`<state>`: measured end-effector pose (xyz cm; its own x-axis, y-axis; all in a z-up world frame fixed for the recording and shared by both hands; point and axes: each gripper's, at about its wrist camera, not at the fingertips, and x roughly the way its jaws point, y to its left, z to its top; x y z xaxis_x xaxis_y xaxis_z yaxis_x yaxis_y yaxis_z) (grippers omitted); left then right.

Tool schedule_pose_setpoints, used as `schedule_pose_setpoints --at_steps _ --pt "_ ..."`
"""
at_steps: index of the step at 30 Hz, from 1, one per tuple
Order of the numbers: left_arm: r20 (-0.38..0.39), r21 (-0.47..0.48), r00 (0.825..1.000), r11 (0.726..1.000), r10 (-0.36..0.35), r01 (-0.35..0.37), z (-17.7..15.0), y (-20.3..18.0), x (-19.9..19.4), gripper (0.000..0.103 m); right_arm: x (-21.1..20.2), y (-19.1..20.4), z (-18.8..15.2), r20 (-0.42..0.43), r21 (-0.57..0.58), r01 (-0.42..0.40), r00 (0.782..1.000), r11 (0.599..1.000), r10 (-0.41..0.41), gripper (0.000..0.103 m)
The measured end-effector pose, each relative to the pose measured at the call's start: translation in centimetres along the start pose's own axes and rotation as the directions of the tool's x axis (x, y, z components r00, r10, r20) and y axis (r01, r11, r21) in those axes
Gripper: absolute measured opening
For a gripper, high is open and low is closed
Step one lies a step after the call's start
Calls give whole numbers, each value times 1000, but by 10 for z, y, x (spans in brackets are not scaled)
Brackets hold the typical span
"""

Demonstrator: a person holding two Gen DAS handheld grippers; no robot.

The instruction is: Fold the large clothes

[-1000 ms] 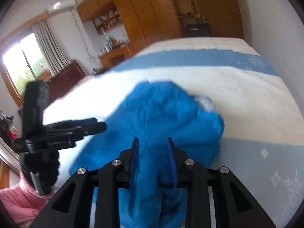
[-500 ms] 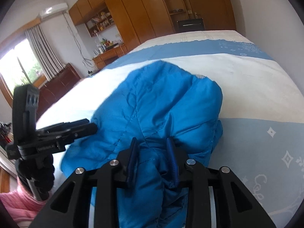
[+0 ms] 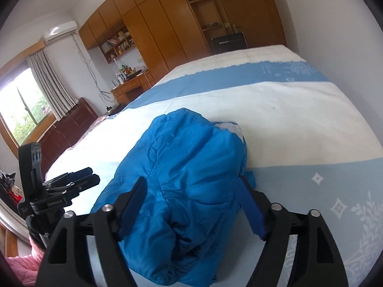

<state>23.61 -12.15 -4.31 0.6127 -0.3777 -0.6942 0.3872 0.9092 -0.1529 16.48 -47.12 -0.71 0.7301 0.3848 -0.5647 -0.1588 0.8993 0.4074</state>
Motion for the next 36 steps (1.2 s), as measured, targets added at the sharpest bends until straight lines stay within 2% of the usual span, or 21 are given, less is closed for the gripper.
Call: schedule_pose_setpoints --at_steps 7,11,19,24,28,34,36 --pt "-18 -13 999 999 -33 33 -1 8 5 80 9 -9 -2 -52 31 -25 998 999 26 84" --pt "-37 -21 997 997 -69 69 -2 11 12 85 17 -17 -5 -92 68 -64 993 996 70 89" --pt "-104 -32 982 987 -160 157 -5 12 35 91 47 -44 -15 -188 210 -164 961 964 204 95" --pt "-154 -130 943 952 -295 277 -6 28 56 95 63 -60 -21 -210 284 -213 937 935 278 99" --pt "-182 -230 893 901 -411 368 -9 39 74 96 75 -68 -22 -223 316 -247 919 916 325 99" --pt "-186 -284 848 854 -496 437 -14 40 92 101 97 -73 -23 -249 344 -284 891 895 379 100" --pt "-187 -291 838 843 -513 451 -14 40 96 101 101 -74 -24 -249 351 -297 884 888 395 100"
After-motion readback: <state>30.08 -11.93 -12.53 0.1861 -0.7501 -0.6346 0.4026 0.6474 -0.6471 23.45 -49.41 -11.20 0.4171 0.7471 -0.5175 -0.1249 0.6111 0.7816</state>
